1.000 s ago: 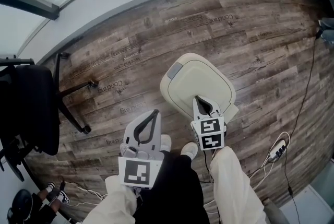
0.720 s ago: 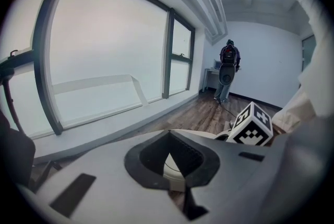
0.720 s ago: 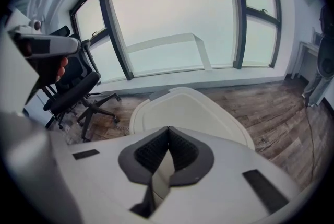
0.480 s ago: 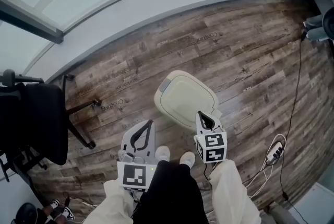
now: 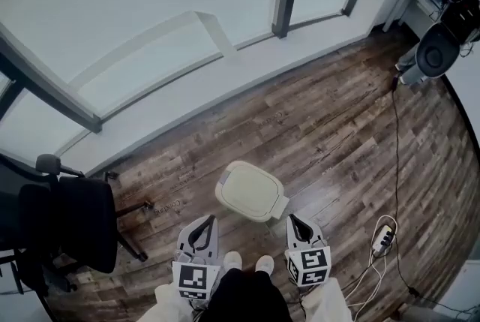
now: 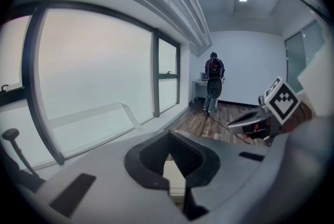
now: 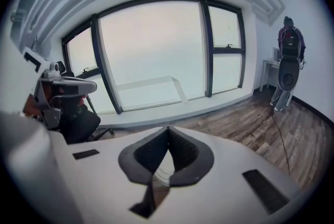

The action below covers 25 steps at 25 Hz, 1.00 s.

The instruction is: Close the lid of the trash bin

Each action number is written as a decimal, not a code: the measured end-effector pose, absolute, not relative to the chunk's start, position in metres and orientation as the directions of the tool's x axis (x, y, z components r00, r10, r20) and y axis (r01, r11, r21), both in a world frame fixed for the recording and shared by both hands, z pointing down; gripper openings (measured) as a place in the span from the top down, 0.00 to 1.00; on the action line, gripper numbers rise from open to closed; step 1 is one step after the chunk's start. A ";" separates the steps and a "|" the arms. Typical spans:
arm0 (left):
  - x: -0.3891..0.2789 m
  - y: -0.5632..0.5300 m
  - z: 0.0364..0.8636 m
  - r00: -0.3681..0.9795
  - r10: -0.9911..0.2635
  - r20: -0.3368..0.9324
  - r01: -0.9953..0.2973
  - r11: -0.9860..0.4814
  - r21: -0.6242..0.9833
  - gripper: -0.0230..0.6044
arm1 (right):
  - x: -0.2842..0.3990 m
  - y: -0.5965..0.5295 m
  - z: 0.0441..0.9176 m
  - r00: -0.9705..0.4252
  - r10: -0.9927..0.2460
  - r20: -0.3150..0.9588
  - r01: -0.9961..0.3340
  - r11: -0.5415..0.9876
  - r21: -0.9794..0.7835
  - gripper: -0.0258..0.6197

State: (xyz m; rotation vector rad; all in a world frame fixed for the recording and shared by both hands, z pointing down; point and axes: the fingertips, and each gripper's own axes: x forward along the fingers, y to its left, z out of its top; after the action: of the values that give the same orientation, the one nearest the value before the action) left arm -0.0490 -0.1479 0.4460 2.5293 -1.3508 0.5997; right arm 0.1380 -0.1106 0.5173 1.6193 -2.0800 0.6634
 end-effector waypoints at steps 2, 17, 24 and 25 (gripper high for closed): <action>-0.050 -0.137 0.415 0.493 -0.755 0.433 -0.832 -0.554 -0.018 0.95 | 0.141 -0.097 0.474 -0.232 -0.794 0.562 -0.972 0.203 -0.115 0.92; -0.044 -0.066 0.237 0.523 -0.793 0.313 -0.825 -0.563 -0.048 0.95 | 0.146 -0.010 0.228 -0.198 -0.916 0.348 -0.979 0.165 -0.123 0.92; -0.036 -0.048 0.193 0.536 -0.805 0.255 -0.826 -0.563 -0.043 0.95 | 0.144 0.003 0.185 -0.186 -0.943 0.275 -0.981 0.166 -0.097 0.93; -0.035 -0.047 0.190 0.536 -0.806 0.249 -0.825 -0.563 -0.045 0.95 | 0.144 0.003 0.183 -0.186 -0.945 0.269 -0.981 0.166 -0.096 0.92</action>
State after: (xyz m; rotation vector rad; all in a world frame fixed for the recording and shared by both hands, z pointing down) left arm -0.0350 -0.0470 0.1902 2.6844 -1.4286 0.3721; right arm 0.1439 0.0031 0.1826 1.9028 -2.2824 0.3738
